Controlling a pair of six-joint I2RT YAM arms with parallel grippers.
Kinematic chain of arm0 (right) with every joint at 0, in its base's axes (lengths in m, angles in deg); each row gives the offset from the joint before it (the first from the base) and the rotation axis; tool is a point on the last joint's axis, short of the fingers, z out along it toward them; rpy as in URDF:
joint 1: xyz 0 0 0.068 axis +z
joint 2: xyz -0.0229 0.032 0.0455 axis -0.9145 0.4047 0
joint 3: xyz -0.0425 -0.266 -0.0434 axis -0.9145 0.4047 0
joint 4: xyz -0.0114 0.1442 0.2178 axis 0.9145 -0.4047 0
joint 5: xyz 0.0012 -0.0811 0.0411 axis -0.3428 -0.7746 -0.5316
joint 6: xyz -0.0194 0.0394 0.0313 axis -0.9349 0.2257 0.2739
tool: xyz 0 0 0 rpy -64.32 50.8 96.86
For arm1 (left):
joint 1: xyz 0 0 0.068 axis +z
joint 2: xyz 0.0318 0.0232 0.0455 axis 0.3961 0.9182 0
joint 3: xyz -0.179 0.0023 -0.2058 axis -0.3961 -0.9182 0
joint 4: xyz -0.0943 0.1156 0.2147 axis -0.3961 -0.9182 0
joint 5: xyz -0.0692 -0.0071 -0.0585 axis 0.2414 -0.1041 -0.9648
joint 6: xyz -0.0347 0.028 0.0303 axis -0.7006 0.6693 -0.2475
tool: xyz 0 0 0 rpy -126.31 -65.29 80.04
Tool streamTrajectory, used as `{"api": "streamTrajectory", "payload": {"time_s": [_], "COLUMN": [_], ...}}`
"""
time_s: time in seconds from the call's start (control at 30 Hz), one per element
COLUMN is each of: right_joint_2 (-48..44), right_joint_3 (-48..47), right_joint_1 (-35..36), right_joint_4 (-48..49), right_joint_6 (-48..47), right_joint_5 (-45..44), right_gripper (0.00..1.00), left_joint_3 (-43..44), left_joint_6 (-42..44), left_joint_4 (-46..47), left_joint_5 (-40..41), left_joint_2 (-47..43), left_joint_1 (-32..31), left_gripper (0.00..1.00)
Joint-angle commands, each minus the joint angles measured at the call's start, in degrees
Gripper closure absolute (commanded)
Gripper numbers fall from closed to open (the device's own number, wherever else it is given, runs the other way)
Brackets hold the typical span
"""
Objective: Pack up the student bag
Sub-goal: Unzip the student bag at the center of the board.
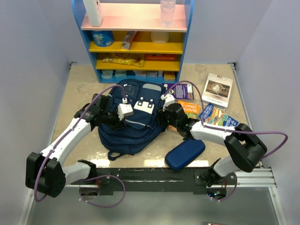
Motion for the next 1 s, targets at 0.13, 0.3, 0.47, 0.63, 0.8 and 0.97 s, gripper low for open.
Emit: {"api": "streamTrajectory", "payload": {"time_s": [0.13,0.3,0.47,0.63,0.8,0.97], "right_joint_2": [0.35,0.26,2.28,4.56,6.06,7.73], "right_joint_3": [-2.69,-2.42,-3.30,-4.44,-6.55,-7.78], "right_joint_1": [-0.14,-0.22,-0.22,-0.22,-0.40,-0.40], "right_joint_4": [5.36,6.24,5.72,5.28,4.66,4.92], "right_joint_6": [-0.22,-0.14,0.21,-0.40,-1.28,-1.98], "right_joint_5": [1.05,2.90,3.78,1.59,-1.67,-1.58], "right_gripper": [0.53,0.51,0.51,0.51,0.52,0.58], "left_joint_3": [0.07,-0.55,-0.46,-0.55,-0.55,-0.99], "left_joint_6": [2.85,3.21,2.94,3.29,3.38,3.47], "left_joint_4": [-0.10,0.25,0.60,0.25,0.07,0.07], "left_joint_5": [-2.60,-2.07,-2.33,-2.25,-2.42,-2.51], "left_joint_2": [-1.81,-1.72,-1.37,-1.46,-1.63,-1.72], "left_joint_1": [0.99,1.08,1.08,1.08,0.99,0.99], "left_gripper": [1.00,1.00,1.00,1.00,1.00,1.00]}}
